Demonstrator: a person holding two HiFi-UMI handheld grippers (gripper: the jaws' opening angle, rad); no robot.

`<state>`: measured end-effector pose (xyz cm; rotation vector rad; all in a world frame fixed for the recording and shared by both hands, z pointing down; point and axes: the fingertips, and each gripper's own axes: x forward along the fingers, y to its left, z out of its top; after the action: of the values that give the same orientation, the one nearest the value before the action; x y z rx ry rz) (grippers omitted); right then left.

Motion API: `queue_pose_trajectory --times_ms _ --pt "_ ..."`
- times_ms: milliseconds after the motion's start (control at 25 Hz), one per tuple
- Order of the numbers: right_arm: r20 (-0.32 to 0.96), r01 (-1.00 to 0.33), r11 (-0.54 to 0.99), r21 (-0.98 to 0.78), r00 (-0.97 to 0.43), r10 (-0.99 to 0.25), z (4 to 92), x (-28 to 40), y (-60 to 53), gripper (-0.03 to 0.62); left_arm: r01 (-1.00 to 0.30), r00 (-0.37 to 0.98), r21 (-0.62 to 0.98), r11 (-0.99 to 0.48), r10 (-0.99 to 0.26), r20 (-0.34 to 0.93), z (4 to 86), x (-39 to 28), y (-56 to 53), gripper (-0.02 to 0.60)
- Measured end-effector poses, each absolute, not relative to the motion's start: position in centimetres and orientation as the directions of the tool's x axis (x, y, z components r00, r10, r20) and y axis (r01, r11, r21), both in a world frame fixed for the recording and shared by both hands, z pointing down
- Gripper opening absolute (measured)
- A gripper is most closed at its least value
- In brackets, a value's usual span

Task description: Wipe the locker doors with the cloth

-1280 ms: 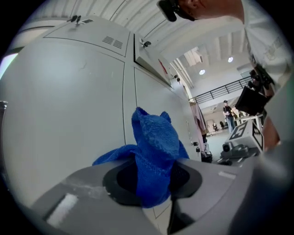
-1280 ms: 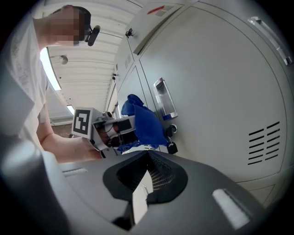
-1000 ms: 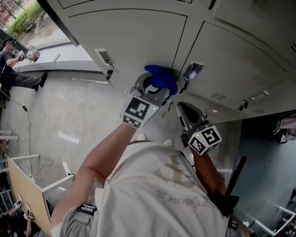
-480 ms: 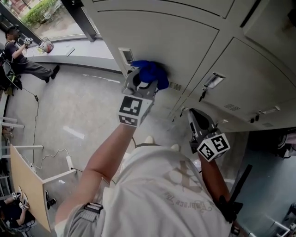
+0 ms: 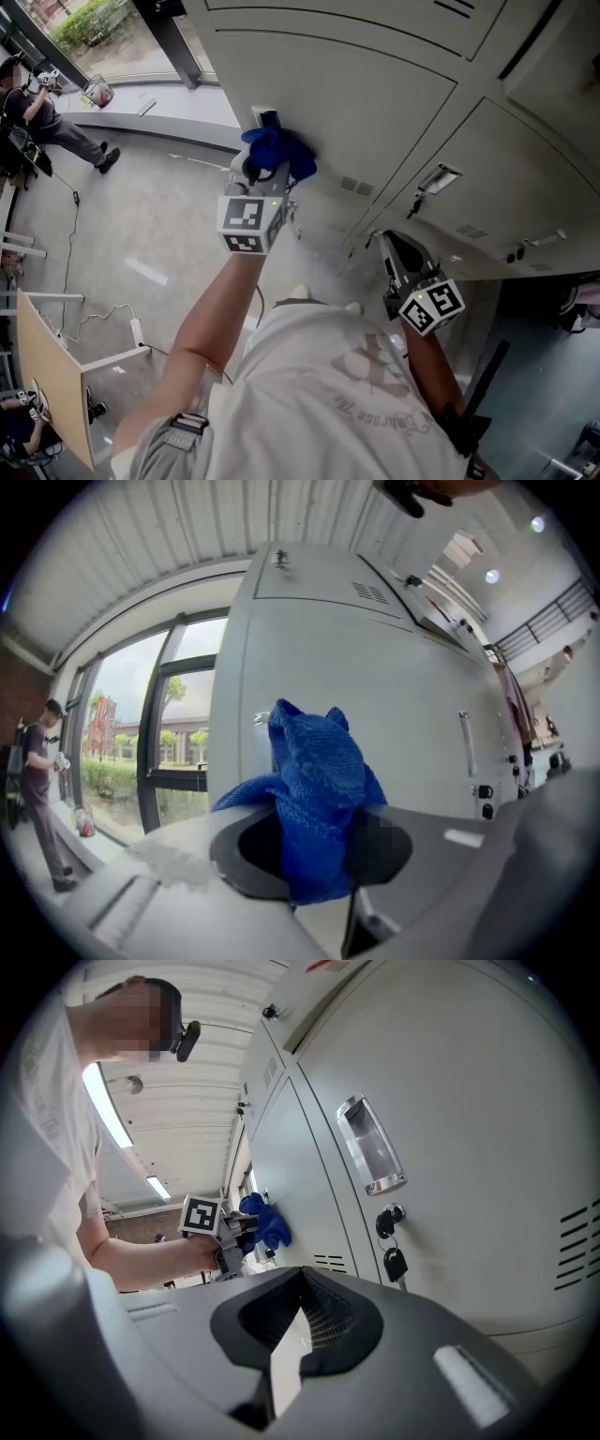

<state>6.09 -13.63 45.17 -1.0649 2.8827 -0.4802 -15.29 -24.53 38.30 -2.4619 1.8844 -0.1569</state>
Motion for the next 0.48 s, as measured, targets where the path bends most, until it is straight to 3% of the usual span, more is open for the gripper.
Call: queue_pose_trajectory --times_ms 480 --pt "0.094 -0.632 0.721 -0.284 -0.767 -0.635 45.5 6.6 -13.1 0.008 -0.998 0.062 -0.015 -0.062 -0.997 -0.034 37.1 -21.9 -24.4 0.12"
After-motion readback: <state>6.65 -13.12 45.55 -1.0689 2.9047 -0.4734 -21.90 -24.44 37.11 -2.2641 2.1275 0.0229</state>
